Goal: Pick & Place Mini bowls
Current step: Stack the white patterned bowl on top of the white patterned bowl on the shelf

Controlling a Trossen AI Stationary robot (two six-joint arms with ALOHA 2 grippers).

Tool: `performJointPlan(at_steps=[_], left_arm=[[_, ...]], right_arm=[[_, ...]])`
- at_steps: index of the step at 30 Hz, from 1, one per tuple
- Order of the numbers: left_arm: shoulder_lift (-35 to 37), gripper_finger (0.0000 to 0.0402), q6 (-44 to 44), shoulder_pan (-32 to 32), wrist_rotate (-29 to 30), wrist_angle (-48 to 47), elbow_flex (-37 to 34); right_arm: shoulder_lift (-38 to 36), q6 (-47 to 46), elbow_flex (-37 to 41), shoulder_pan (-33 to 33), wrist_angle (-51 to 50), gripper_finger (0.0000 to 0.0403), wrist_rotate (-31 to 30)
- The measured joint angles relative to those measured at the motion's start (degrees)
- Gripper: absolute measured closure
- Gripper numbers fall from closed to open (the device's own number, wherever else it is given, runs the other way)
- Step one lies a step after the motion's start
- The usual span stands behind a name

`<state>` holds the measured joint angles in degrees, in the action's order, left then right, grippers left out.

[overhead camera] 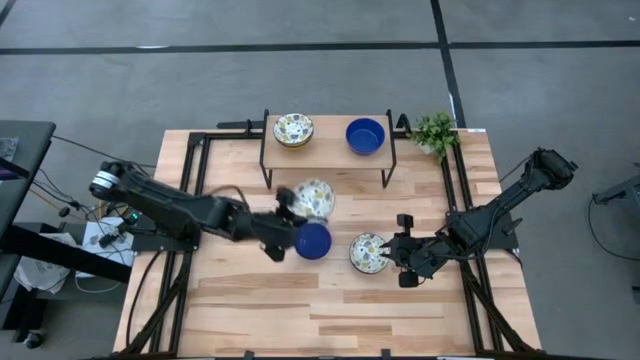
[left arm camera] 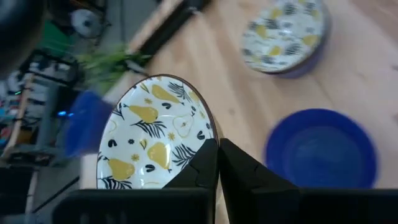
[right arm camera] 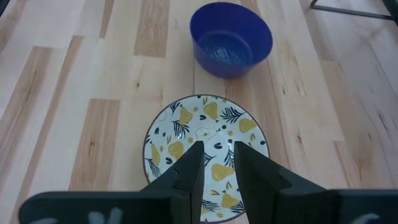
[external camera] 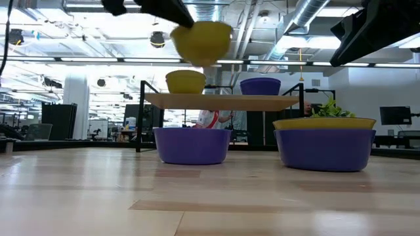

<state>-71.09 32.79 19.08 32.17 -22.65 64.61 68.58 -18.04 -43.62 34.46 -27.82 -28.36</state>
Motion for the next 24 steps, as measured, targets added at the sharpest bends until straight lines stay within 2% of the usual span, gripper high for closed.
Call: performJointPlan(at_steps=[9,16,24], left_arm=[[10.0,0.0394,2.2,-6.5,0.4,-3.7,0.1],[10.8,0.0394,6.6,-14.1,-0.3,-3.4,0.1],[10.8,0.0394,9.0,-27.2,-7.6,-2.0,0.1]], right_arm=[[0.0,0.0,0.0,-0.1,-0.3,0.0323,0.0],[0.0,0.0,0.0,-1.8,0.0,0.0323,0.0],[0.0,0.5,0.0,-6.2,0.0,0.0323,0.0]])
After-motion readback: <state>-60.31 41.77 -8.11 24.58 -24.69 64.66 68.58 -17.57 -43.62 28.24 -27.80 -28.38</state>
